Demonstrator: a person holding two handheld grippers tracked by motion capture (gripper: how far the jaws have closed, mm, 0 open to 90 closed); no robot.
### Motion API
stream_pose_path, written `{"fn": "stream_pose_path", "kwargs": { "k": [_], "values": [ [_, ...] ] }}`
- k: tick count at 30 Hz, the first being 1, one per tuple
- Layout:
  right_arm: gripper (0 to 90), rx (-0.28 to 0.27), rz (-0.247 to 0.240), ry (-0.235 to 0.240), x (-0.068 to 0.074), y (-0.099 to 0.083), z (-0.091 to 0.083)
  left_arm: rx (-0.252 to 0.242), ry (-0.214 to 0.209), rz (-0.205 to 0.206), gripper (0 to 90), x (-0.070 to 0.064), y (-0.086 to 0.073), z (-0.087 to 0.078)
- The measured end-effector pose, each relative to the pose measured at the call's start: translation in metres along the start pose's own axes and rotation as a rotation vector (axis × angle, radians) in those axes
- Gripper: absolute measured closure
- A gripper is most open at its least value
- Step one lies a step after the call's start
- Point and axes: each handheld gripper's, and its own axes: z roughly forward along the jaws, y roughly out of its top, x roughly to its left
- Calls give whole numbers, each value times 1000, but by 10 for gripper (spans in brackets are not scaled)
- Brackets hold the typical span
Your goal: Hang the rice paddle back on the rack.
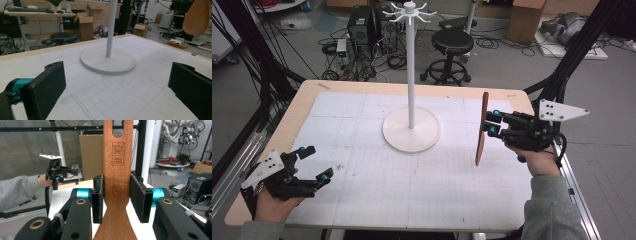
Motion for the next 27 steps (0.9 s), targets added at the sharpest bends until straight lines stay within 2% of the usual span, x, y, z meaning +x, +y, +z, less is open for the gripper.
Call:
{"fn": "stream_pose_path", "kwargs": {
  "k": [5, 14, 27],
  "values": [
    [650, 9, -1, -27, -7, 13, 10, 2, 4, 1, 18, 0, 0, -2],
    [650, 16, -24, -41, -16, 35, 31, -2, 12, -9, 18, 2, -1, -7],
    [650, 24, -32, -54, -29, 49, 55, -5, 27, -21, 18, 5, -3, -13]
  ]
}}
